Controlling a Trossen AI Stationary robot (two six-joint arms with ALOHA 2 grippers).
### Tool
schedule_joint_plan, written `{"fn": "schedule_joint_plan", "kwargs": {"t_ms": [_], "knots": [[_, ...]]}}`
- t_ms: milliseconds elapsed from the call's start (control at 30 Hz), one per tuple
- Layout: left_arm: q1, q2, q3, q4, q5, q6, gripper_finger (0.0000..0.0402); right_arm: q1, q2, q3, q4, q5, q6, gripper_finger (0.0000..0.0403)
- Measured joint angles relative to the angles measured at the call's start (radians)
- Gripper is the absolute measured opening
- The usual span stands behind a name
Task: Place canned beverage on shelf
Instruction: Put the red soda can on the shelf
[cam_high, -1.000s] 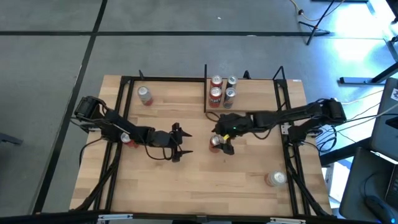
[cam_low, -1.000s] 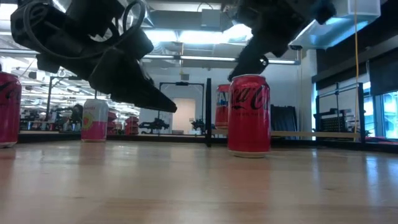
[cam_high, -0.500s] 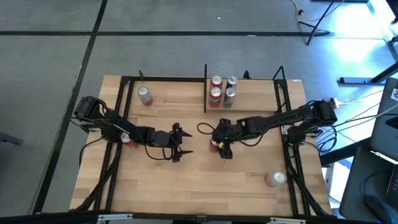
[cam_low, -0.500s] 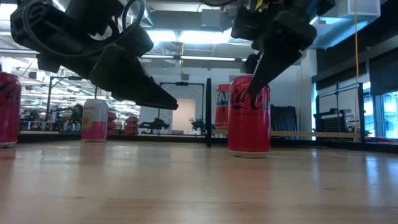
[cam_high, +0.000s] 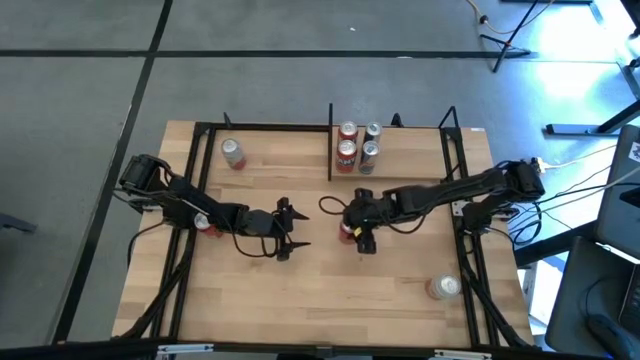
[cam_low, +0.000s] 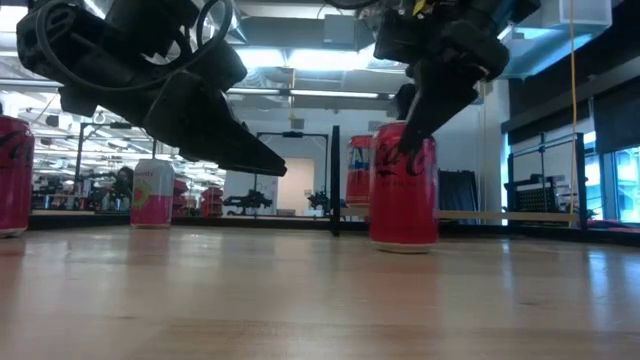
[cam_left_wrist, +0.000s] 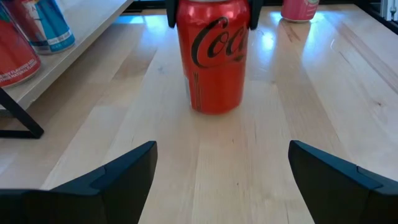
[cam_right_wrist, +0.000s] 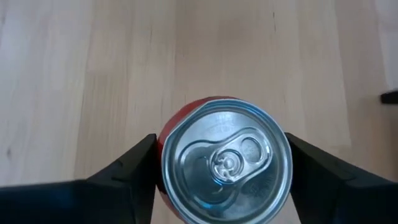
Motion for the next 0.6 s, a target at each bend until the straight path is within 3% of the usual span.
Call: {"fn": "schedule_joint_plan", "kwargs": {"t_ms": [367,600], "knots": [[-0.008,0.0,0.0,-0.004,0.003,-0.001,0.0344,-0.053,-0.268,-0.002,-0.226,0.075,-0.064,0.0254],[-0.018,0.0,0.0,-0.003,0.004,-0.002,0.0344,-0.251,-0.415,-0.001,-0.374,0.078,-0.19,0.0254]]}}
